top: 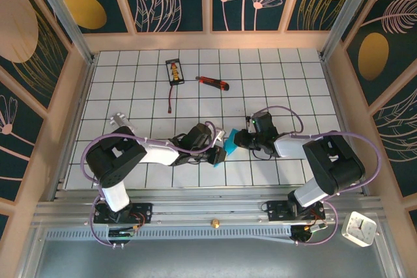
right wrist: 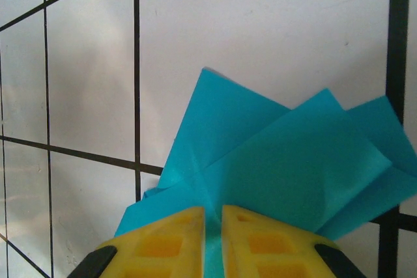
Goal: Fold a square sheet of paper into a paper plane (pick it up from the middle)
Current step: Fold the wing for the fifth time at the center of the table.
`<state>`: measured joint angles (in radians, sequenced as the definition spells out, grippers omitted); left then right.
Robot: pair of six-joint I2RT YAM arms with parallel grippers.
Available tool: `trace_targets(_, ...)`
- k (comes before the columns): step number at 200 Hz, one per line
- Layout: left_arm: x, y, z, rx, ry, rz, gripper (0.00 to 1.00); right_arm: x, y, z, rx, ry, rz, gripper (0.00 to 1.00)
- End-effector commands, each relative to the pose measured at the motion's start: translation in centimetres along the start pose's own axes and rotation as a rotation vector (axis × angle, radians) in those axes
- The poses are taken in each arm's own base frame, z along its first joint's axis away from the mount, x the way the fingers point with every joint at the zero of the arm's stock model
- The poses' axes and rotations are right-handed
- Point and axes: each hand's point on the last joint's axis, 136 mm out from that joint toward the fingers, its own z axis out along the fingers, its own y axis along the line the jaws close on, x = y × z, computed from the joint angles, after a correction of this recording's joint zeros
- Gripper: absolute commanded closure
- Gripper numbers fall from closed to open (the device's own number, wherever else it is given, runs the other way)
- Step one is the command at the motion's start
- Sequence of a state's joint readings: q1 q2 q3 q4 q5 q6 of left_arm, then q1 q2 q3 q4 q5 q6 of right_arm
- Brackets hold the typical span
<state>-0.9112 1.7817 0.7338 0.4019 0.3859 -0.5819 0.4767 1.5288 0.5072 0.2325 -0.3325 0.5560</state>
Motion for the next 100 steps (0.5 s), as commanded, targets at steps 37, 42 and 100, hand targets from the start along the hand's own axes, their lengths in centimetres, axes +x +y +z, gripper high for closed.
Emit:
trace_targets(37,0.5,-0.9,0.7,0.095,0.003,-0.093,0.96,3.3,-3.8,0.1,0.116,0.079,0.05,0.83)
trace_targets(42,0.6,-0.8,0.7,0.096,0.004,-0.101,0.97,3.2,-3.7,0.1,0.116,0.078,0.048,0.83)
trace_targets(100,1.8,0.5,0.6,0.091,0.01,-0.203,0.99,3.1,-3.9,-0.1,0.128,0.074,0.04,0.83)
